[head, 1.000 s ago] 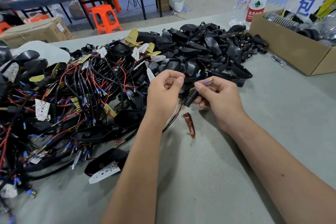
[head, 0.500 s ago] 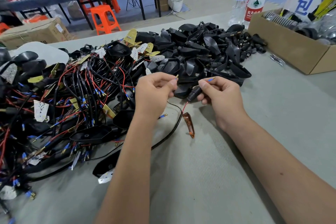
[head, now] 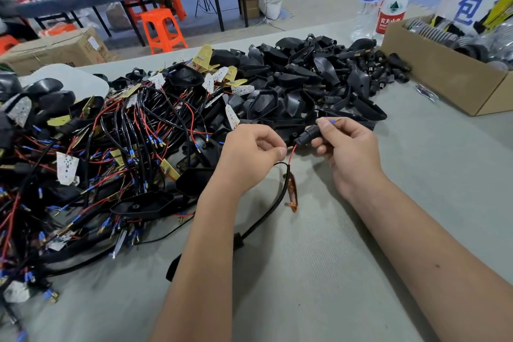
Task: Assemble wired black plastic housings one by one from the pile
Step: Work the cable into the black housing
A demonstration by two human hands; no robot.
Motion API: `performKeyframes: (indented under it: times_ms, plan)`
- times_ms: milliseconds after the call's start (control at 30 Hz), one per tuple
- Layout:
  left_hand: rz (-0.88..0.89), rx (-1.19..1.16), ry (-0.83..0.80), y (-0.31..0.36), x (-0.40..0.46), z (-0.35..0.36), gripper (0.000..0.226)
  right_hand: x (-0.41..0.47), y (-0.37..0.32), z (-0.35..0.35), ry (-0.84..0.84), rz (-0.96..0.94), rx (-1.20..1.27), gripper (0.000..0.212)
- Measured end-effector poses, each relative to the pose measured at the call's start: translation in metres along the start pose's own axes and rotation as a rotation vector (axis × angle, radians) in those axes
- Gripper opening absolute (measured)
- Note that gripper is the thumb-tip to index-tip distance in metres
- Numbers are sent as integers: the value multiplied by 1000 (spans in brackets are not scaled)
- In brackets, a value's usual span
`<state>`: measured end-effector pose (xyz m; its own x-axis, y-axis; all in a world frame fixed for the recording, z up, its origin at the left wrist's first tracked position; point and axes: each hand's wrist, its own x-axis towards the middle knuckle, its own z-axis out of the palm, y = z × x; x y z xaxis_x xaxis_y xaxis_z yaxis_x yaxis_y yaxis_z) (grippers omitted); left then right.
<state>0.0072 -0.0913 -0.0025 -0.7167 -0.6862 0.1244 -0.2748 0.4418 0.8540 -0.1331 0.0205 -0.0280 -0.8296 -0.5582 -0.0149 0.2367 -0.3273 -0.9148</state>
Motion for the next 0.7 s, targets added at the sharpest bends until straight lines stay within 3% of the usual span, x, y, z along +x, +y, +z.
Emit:
performKeyframes:
  times_ms: [433,700]
  plan:
    - [-41,-8,43,14,-4,9,16,-2,-3,0,18,13,9,15]
    - [-53,-41,159,22,-5,22,17,-5,-5,1,5,-31,-34,15]
